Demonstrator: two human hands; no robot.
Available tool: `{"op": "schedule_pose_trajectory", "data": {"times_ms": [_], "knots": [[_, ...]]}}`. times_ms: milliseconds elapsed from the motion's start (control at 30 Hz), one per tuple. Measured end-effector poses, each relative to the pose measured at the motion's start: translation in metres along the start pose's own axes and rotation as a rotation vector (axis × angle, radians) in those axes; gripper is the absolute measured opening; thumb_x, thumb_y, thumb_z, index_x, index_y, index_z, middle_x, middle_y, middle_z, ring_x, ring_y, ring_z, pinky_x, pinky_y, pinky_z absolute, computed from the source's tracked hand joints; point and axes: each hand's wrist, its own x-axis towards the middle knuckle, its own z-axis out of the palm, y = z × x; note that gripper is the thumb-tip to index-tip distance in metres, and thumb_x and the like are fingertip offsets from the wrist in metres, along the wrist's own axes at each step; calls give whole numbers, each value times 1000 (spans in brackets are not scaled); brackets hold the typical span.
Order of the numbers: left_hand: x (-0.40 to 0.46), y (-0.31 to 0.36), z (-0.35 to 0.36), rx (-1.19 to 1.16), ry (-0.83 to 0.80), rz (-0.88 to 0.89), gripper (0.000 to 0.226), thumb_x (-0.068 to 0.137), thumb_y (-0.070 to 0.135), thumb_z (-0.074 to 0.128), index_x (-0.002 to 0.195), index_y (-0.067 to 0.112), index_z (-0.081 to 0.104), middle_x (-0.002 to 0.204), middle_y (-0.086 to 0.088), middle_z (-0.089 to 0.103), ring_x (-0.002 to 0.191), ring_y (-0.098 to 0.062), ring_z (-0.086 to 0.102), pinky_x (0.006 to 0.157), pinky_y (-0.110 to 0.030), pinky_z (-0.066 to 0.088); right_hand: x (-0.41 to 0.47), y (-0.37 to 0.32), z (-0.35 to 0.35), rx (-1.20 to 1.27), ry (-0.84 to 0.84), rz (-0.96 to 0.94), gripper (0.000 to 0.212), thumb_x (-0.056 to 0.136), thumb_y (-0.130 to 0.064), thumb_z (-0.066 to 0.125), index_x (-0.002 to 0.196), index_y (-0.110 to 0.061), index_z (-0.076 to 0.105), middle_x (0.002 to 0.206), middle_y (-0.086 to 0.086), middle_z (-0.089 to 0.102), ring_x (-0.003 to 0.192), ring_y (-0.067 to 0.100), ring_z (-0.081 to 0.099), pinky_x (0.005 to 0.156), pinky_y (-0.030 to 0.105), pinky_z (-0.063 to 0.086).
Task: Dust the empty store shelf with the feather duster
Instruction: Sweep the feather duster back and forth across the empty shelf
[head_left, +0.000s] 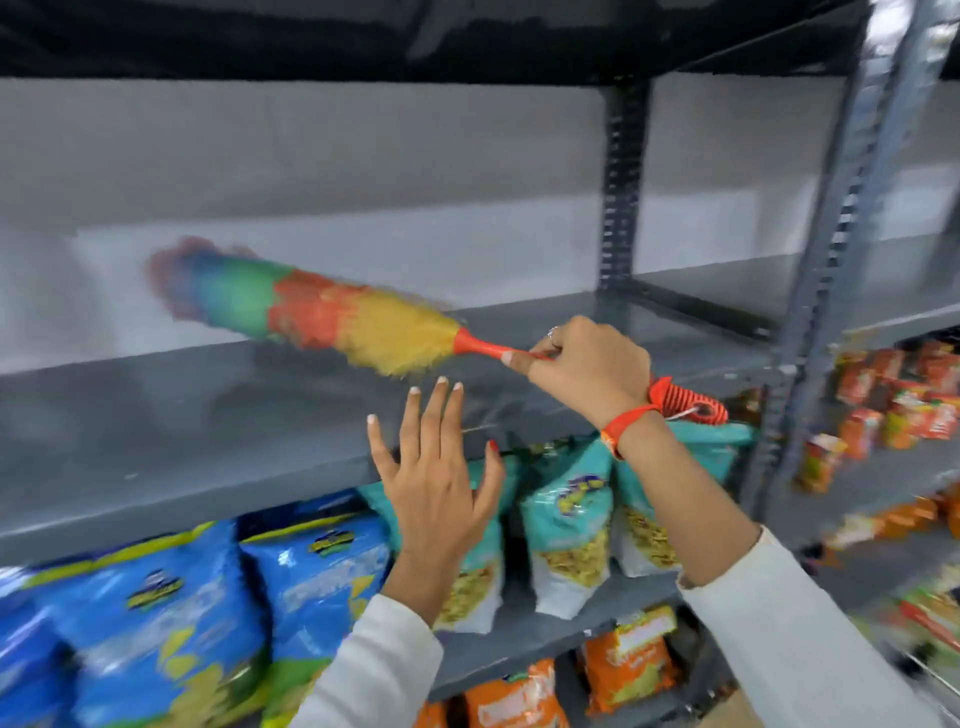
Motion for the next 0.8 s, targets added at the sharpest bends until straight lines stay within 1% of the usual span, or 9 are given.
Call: {"op": "schedule_pose_trajectory", "data": {"times_ms": [167, 267, 333, 433, 500, 567, 700, 800], "knots": [[-14, -98, -60, 171, 51, -142, 53, 88, 37, 45, 132, 8, 53, 137, -6, 53, 132, -26, 42, 116, -50, 8, -8, -103, 49, 158, -170, -244, 50, 73, -69, 58, 95, -28, 75, 95, 1, 75, 98, 28, 67, 71, 31, 44], [-21, -144, -91, 230, 55, -204, 52, 88, 35, 45, 132, 8, 52, 137, -6, 54, 131, -24, 42, 116, -49, 8, -21, -157, 66, 208, -255, -357, 45, 75, -66, 60, 91, -28, 76, 93, 2, 75, 96, 28, 67, 70, 29, 43], [-24, -164, -103, 239, 55, -228, 50, 89, 34, 44, 131, 8, 53, 136, -6, 54, 131, -23, 41, 116, -49, 9, -30, -184, 76, 204, -285, -406, 43, 77, -64, 60, 92, -27, 77, 96, 2, 75, 99, 28, 67, 73, 30, 43], [-31, -187, -111, 243, 14, -228, 48, 90, 33, 43, 130, 9, 54, 135, -5, 55, 130, -22, 42, 115, -52, 13, -41, -217, 92, 149, -298, -448, 46, 77, -63, 59, 97, -24, 75, 102, 4, 75, 103, 30, 65, 77, 32, 41], [-34, -197, -110, 251, -35, -216, 50, 91, 35, 41, 132, 9, 53, 134, -4, 55, 127, -24, 46, 113, -52, 18, -43, -231, 103, 107, -313, -446, 48, 79, -61, 58, 101, -21, 73, 105, 6, 73, 105, 31, 64, 74, 31, 36], [-37, -202, -106, 261, -59, -211, 51, 91, 37, 39, 133, 10, 53, 133, -5, 57, 124, -25, 48, 112, -50, 20, -39, -236, 110, 82, -328, -422, 46, 81, -58, 57, 99, -18, 71, 107, 7, 72, 105, 32, 64, 73, 31, 35], [-35, -199, -98, 241, 21, -230, 50, 91, 36, 39, 129, 9, 55, 129, -5, 59, 122, -26, 48, 113, -46, 16, -25, -222, 108, 34, -323, -346, 40, 84, -52, 55, 97, -17, 68, 103, 6, 71, 99, 29, 64, 69, 28, 35], [-34, -182, -85, 227, 55, -190, 48, 90, 34, 40, 128, 10, 56, 130, -6, 59, 125, -27, 46, 114, -47, 13, -14, -193, 99, -36, -262, -270, 41, 86, -51, 54, 101, -15, 69, 103, 6, 71, 100, 30, 65, 69, 27, 35]]}}
